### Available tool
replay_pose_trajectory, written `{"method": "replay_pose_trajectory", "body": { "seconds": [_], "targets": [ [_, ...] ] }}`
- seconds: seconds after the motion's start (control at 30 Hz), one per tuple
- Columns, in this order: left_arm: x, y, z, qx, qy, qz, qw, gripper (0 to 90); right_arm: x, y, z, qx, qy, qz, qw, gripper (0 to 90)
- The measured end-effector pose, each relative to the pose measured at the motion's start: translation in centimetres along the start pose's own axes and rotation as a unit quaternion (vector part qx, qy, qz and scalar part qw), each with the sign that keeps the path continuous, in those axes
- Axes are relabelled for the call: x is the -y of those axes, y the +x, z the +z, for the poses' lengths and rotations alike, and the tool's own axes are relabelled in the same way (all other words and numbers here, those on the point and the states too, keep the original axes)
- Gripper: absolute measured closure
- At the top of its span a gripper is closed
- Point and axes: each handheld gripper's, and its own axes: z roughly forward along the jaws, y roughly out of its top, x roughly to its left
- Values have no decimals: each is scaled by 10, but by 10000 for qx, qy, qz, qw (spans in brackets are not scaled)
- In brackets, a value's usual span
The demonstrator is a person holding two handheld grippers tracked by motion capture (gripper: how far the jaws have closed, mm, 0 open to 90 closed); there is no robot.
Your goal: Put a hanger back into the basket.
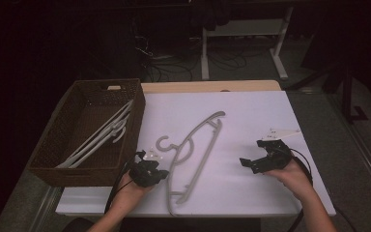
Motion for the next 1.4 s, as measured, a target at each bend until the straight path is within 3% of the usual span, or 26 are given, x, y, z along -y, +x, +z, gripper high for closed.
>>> {"method": "replay_pose_trajectory", "body": {
  "seconds": [0.2,0.37,0.63,0.97,1.13,1.27,1.4],
  "targets": [
    [-3,-6,5,156,1,62,9999,900,0,0,-1,-1,-16,1,10000,0],
    [-16,-17,17,401,27,240,9989,900,0,-2,-1,1,-35,17,10000,0],
    [-40,-43,39,669,54,694,9953,900,0,-1,-1,6,-41,24,10000,0],
    [-70,-66,66,1022,4,923,9905,900,-1,-2,0,30,-28,70,10000,0],
    [-71,-56,61,1175,-112,863,9892,896,0,-3,-1,35,-26,139,9999,0],
    [-66,-36,46,1152,-296,854,9892,787,-2,-3,0,122,28,185,9998,0],
    [-57,-13,33,1179,-507,765,9888,580,-6,0,2,339,206,232,9989,43]
  ]
}}
